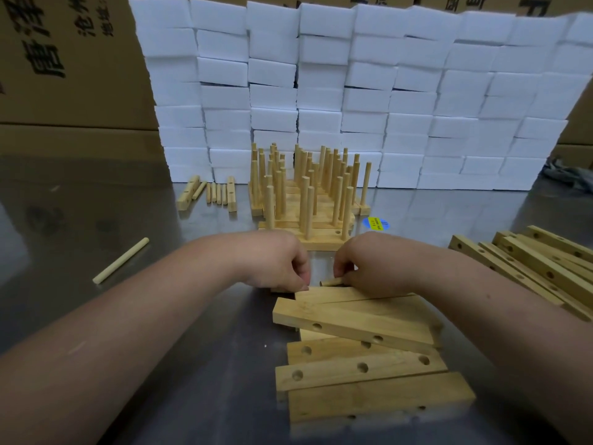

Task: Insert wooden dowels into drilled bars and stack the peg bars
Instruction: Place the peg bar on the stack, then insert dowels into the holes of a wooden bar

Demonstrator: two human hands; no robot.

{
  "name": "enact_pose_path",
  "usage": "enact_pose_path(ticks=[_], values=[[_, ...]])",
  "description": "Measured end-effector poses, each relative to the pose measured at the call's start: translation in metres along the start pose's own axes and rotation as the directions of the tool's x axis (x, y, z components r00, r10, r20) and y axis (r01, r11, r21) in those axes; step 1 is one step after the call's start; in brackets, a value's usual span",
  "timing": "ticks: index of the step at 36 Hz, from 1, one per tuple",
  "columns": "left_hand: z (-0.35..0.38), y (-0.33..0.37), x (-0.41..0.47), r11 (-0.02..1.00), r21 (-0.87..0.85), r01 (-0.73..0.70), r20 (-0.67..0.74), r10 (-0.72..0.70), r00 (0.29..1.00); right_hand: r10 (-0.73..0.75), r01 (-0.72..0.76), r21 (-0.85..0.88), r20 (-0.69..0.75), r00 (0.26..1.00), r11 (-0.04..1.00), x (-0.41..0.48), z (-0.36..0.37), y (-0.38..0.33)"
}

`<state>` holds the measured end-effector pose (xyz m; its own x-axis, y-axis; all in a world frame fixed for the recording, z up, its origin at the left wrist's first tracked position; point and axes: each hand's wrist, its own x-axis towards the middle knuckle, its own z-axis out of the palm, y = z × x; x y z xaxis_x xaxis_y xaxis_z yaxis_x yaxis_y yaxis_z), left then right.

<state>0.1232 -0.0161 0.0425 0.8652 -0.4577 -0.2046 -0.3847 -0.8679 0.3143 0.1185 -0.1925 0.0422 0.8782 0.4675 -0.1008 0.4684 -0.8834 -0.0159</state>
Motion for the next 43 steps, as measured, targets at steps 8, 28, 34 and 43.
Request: enact_pose_path(ticks=[8,28,34,43], values=[[-0.002,-0.007,0.001,0.999,0.033,0.017,-0.001,-0.017,1.000,0.026,-0.026,-0.009,-0.028,0.999,1.000,0.002,0.003,0.006],[0.004,-0.045,0.023,0.829,-0.511,0.228,-0.433,-0.477,0.765,0.356,-0.287,0.433,-0.086,0.931,0.855,0.016,0.011,0.026],[0.003,-0.051,0.022,0.866,-0.399,0.301,-0.395,-0.459,0.796,0.352,-0.265,0.478,-0.101,0.931,0.838,0.015,0.009,0.023],[0.001,-0.051,0.023,0.887,-0.339,0.314,-0.391,-0.437,0.810,0.331,-0.267,0.447,-0.071,0.941,0.854,0.013,0.011,0.027]])
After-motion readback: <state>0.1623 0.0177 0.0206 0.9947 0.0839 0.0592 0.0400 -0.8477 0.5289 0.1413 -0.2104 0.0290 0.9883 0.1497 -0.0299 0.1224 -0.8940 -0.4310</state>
